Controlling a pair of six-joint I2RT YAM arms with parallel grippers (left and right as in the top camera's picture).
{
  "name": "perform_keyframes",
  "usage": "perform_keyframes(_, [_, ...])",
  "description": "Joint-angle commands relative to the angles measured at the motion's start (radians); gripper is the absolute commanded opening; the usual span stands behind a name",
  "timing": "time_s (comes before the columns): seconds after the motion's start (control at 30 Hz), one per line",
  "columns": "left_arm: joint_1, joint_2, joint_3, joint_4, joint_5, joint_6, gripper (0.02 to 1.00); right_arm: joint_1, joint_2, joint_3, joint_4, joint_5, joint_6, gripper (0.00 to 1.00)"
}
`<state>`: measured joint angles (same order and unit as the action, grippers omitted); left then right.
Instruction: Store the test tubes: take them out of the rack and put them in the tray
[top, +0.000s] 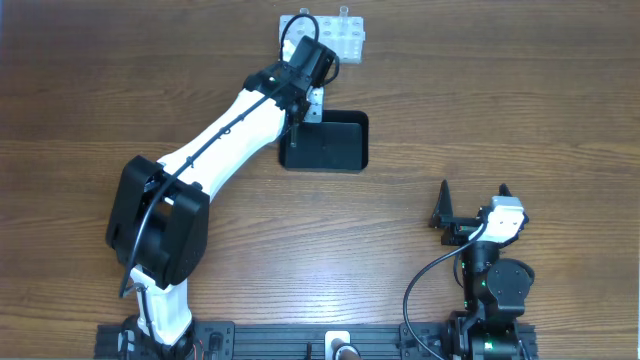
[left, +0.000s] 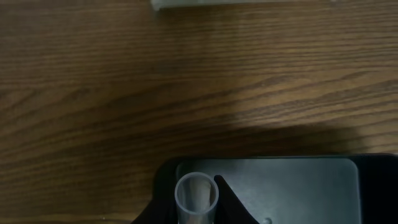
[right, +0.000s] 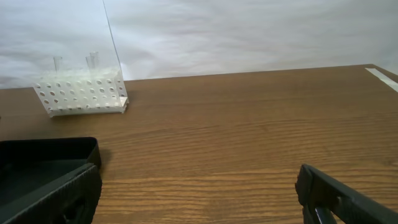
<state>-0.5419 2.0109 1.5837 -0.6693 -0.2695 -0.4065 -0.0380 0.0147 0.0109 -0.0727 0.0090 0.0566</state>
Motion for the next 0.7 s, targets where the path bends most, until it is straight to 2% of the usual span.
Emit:
perform_keyframes(0.03, [0.007,0.04,0.038,-0.001,-0.001,0.034,0.038,0.006,-0.01,-0.006,-0.003,-0.005,0.009,0.991])
perform_keyframes(0.7, [0.008,0.117,0.04,-0.001,0.034,0.033,0.04,0.006,-0.01,-0.006,-0.003,-0.005,0.009,0.993])
